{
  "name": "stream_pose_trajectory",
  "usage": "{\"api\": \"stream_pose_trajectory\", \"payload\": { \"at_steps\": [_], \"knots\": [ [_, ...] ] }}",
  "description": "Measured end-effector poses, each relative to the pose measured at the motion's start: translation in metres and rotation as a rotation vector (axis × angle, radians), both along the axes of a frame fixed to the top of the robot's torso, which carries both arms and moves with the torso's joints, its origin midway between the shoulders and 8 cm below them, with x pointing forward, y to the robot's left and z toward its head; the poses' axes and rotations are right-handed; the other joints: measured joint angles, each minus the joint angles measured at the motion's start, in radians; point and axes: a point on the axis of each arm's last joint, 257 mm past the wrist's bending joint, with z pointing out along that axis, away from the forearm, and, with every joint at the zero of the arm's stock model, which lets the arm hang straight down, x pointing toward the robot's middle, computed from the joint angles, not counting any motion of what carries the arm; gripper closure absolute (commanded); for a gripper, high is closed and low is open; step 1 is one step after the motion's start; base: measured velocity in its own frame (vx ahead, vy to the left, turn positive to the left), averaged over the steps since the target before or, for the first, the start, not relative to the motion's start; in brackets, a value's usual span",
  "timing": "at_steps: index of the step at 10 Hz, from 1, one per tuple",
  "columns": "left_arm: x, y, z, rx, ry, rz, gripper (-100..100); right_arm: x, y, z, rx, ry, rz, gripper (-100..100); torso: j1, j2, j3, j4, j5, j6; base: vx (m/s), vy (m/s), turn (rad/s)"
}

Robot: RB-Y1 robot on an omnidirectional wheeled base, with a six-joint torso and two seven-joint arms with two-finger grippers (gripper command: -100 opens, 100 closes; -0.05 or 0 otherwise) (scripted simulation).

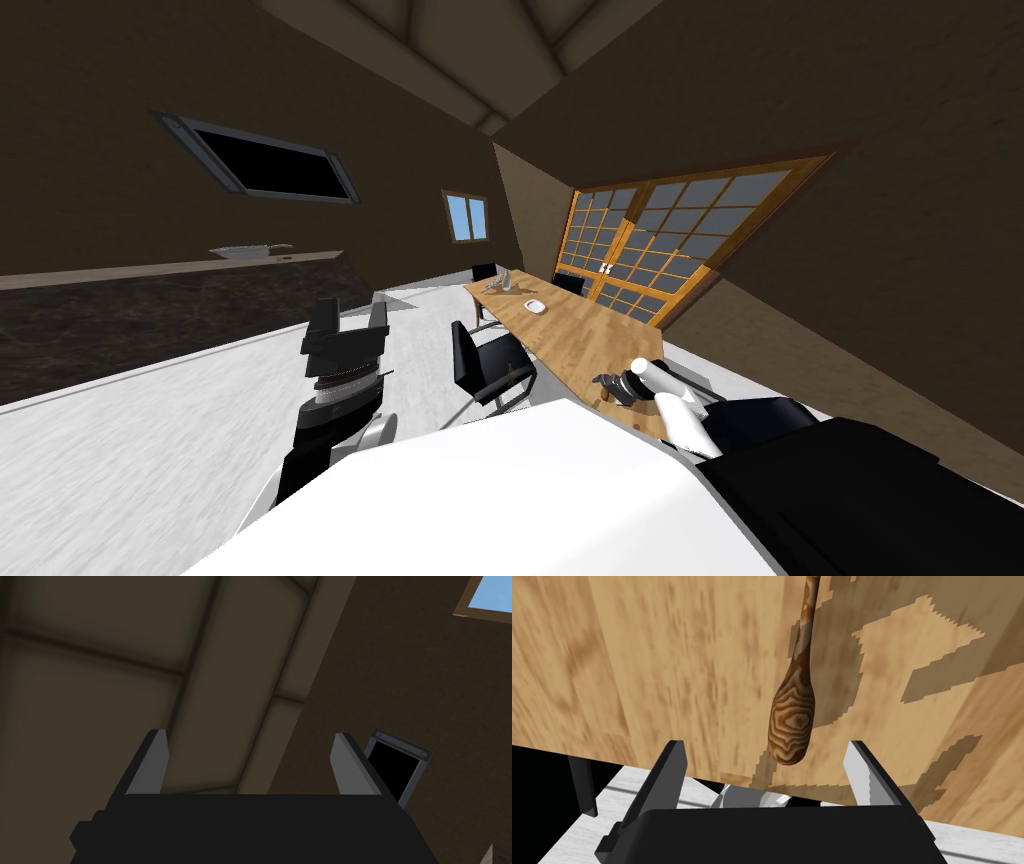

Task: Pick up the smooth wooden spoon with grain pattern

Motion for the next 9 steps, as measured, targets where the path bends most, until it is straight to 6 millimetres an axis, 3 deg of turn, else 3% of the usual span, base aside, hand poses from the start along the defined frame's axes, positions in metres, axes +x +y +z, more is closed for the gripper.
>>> {"api": "stream_pose_trajectory", "payload": {
  "at_steps": [1,5,6,9],
  "knots": [
    [0.0,0.0,0.0,0.0,0.0,0.0,0,0.0,0.0,0.0,0.0,0.0,0.0,-100,0.001,0.0,0.0,0.0,0.0,0.0,-0.067,-0.029,0.267],
    [0.0,0.0,0.0,0.0,0.0,0.0,0,0.008,0.012,-0.021,0.002,0.003,-0.074,-100,-0.005,0.007,0.004,0.002,-0.001,0.0,-0.102,-0.066,0.151],
    [0.0,0.0,0.0,0.0,0.0,0.0,0,0.008,0.012,-0.022,0.0,0.001,-0.077,100,-0.002,0.004,0.003,0.001,-0.001,0.001,-0.009,-0.008,-0.01],
    [0.0,0.0,0.0,0.0,0.0,0.0,0,0.008,0.012,-0.022,0.001,0.001,-0.078,100,0.001,0.0,0.0,0.0,0.0,0.0,-0.002,-0.001,0.001]
  ]
}}
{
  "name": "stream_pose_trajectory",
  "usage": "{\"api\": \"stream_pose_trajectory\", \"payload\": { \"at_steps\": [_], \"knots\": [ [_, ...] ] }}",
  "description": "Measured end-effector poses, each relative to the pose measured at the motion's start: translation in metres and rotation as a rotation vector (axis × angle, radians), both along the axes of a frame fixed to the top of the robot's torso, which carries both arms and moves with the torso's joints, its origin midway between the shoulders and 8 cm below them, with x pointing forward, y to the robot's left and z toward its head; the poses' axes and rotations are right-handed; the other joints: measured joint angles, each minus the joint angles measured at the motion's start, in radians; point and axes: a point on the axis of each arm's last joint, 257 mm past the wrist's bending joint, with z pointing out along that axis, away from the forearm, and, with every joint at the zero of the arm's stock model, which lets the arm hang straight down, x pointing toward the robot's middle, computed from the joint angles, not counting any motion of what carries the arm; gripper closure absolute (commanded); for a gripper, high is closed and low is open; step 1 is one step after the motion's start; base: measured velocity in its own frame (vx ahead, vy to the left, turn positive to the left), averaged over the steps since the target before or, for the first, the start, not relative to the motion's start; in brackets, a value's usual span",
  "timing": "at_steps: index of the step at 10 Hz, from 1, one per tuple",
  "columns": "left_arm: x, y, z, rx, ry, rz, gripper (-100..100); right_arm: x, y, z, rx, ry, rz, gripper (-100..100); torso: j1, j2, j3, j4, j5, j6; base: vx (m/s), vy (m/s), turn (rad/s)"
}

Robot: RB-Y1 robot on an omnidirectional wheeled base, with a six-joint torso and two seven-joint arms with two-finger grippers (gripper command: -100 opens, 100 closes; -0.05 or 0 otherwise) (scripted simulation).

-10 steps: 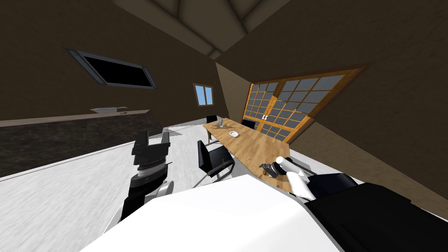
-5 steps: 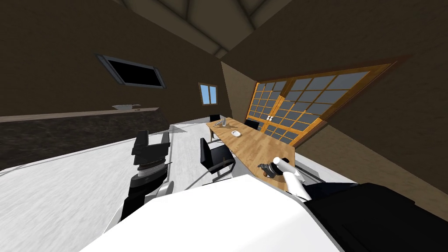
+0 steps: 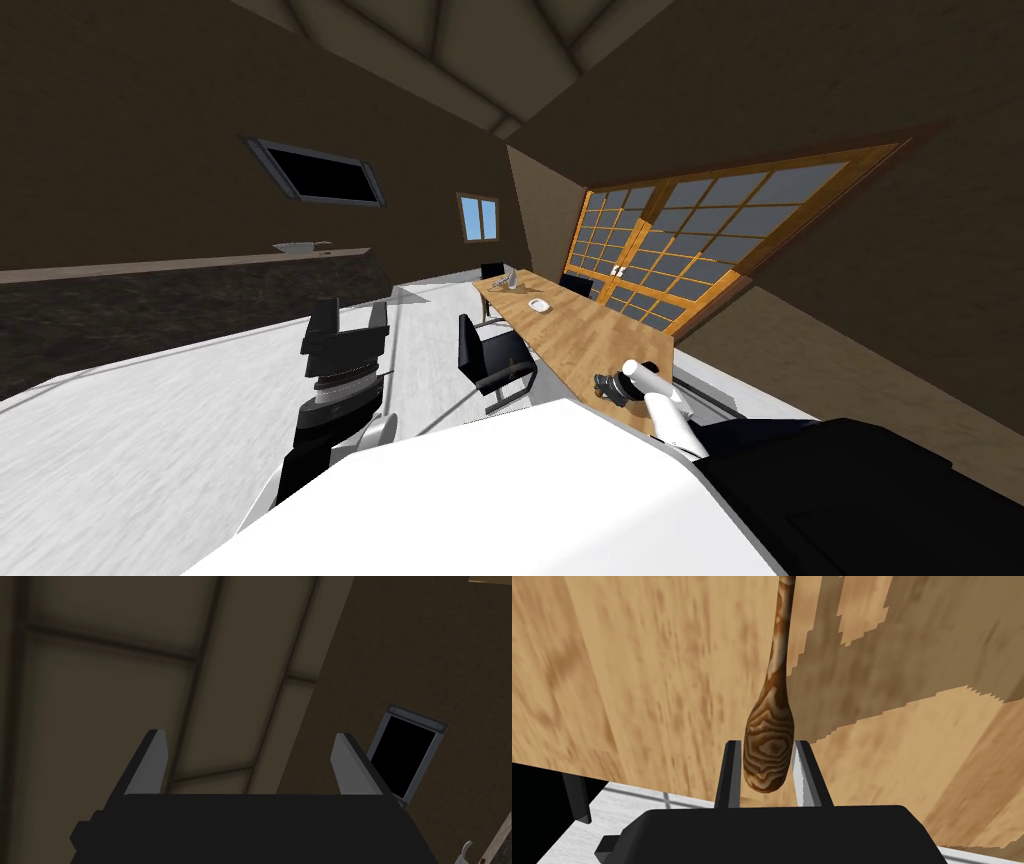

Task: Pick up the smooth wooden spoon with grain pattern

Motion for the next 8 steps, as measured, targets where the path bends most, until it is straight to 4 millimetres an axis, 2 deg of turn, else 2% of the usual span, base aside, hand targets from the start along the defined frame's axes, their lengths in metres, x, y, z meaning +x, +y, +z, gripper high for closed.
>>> {"api": "stream_pose_trajectory", "payload": {
  "at_steps": [1,2,3,5,7,8],
  "knots": [
    [0.0,0.0,0.0,0.0,0.0,0.0,0,0.0,0.0,0.0,0.0,0.0,0.0,100,0.0,0.0,0.0,0.0,0.0,0.0,0.0,0.0,0.0],
    [0.0,0.0,0.0,0.0,0.0,0.0,0,0.0,0.0,0.0,0.0,0.0,0.0,0,0.0,0.0,0.0,0.0,0.0,0.0,0.0,0.0,0.0],
    [0.0,0.0,0.0,0.0,0.0,0.0,0,0.0,0.0,0.0,0.0,0.0,0.0,100,0.0,0.0,0.0,0.0,0.0,0.0,0.079,0.035,-0.209],
    [0.0,0.0,0.0,0.0,0.0,0.0,0,-0.004,-0.006,0.009,-0.003,-0.001,0.029,100,0.005,-0.006,-0.003,-0.001,0.001,0.001,0.123,0.083,-0.234],
    [0.0,0.0,0.0,0.0,0.0,0.0,0,-0.008,-0.012,0.018,-0.003,-0.001,0.064,100,0.005,-0.007,-0.004,-0.001,0.001,-0.001,0.076,0.056,-0.085],
    [0.0,0.0,0.0,0.0,0.0,0.0,0,-0.008,-0.012,0.019,-0.001,0.0,0.068,0,0.003,-0.005,-0.003,-0.001,0.0,-0.001,0.008,0.008,0.008]
  ]
}}
